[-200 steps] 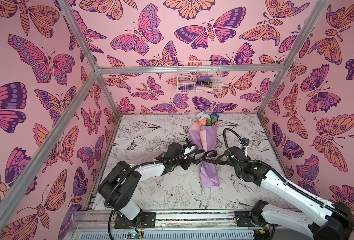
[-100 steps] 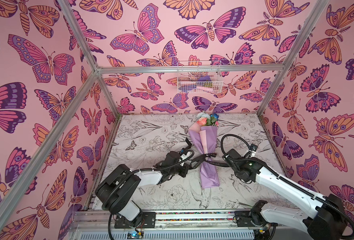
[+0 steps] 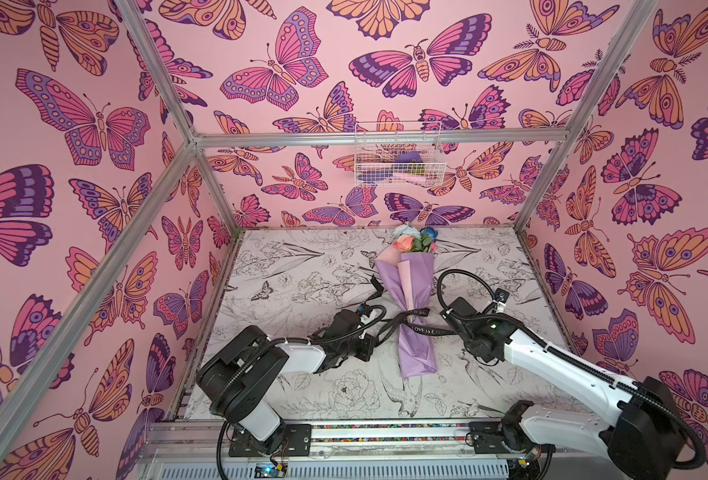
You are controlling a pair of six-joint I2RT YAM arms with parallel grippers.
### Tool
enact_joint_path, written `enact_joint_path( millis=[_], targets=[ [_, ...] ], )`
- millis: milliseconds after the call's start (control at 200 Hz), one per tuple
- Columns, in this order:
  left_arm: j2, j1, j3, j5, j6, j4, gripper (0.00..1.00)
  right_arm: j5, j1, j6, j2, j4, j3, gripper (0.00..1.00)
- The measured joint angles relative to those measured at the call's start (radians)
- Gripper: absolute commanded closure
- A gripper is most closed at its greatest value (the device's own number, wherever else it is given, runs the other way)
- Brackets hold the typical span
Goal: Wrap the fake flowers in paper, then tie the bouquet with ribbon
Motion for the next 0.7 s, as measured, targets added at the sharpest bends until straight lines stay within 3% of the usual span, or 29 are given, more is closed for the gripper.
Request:
enact_joint_path(
  millis=[100,255,531,701],
  targets=[
    [0.019,0.0,0.029,0.002,-0.004,-0.009,0.68,-0.002,0.0,-0.016,0.021,0.014,0.006,1.0],
    [-0.005,0.001,0.091,0.006,0.002,-0.057,0.5,-0.002,0.0,-0.041,0.027,0.024,0.028,1.0],
    [-0.171,0.009,0.206,0.003,0.1,-0.246,0.44,-0.013,0.0,-0.06,0.022,0.035,0.033,1.0],
    [-0.136,0.014,0.346,0.04,0.302,-0.301,0.47,-0.032,0.0,-0.07,0.022,0.04,0.033,1.0]
  ],
)
